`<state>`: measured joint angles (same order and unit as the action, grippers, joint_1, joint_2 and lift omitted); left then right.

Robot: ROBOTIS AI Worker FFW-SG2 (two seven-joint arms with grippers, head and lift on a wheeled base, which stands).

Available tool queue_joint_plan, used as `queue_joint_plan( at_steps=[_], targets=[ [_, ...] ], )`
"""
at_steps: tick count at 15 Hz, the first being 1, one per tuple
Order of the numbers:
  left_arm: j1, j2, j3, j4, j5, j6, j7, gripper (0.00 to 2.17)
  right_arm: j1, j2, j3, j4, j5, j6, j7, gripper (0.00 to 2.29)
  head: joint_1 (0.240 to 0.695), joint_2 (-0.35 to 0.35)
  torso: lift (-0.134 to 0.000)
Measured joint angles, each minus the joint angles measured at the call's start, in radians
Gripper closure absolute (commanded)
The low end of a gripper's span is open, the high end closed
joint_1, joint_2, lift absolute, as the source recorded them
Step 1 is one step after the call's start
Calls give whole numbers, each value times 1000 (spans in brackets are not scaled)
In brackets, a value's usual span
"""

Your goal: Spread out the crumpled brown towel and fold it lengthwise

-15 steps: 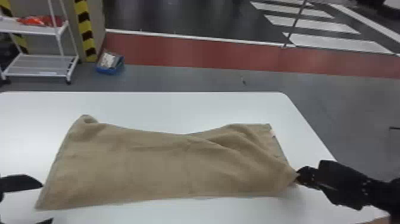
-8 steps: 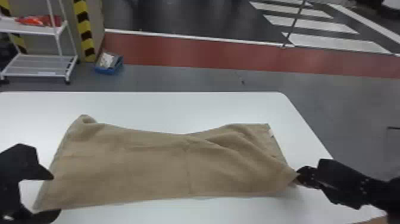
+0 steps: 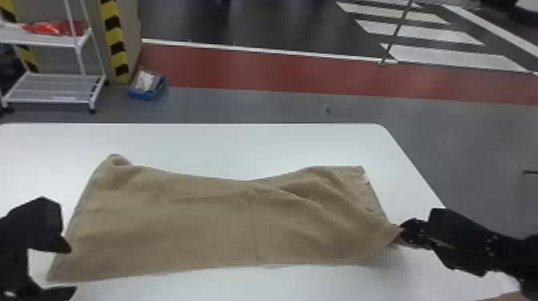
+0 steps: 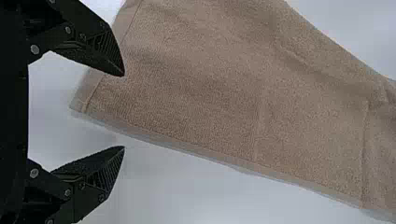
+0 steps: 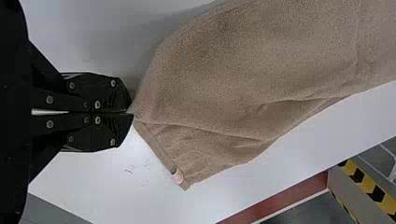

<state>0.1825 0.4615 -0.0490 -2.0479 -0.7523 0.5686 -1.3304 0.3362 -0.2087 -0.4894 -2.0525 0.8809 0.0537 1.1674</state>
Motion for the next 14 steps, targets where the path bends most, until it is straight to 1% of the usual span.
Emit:
queue_joint_plan(
  at_steps=[2, 3, 6, 7, 8, 9, 12, 14],
  targets=[
    [0, 6, -1, 5, -5, -2, -1, 677, -4, 0, 0, 4, 1, 1, 0, 2253, 695, -208, -125],
    [-1, 6, -2, 10, -4, -3, 3, 721, -5, 0, 0, 6, 1, 1, 0, 2253, 695, -205, -125],
    [-2, 5, -2, 18, -1, -7, 2, 731, -6, 2, 3, 8, 1, 0, 0, 2253, 695, -204, -125],
    [-2, 5, -2, 20, -1, -8, 2, 930, -6, 3, 3, 8, 1, 0, 0, 2253, 695, -203, -125],
    [-2, 6, -2, 23, -1, -8, 2, 1426, -6, 3, 2, 8, 1, -1, 0, 2253, 695, -202, -125],
    [-2, 6, -1, 26, -3, -8, 11, 1588, -6, 3, 0, 8, -1, -1, -1, 2253, 695, -200, -125],
    [-3, 2, 27, 19, 9, -2, 41, 1592, -18, 4, -10, 3, -15, 8, -2, 2253, 695, -188, -125],
    [-3, -2, 67, -17, 31, 0, 27, 1592, -44, 4, -26, -15, -49, 70, 7, 2256, 695, -187, -125]
  ],
)
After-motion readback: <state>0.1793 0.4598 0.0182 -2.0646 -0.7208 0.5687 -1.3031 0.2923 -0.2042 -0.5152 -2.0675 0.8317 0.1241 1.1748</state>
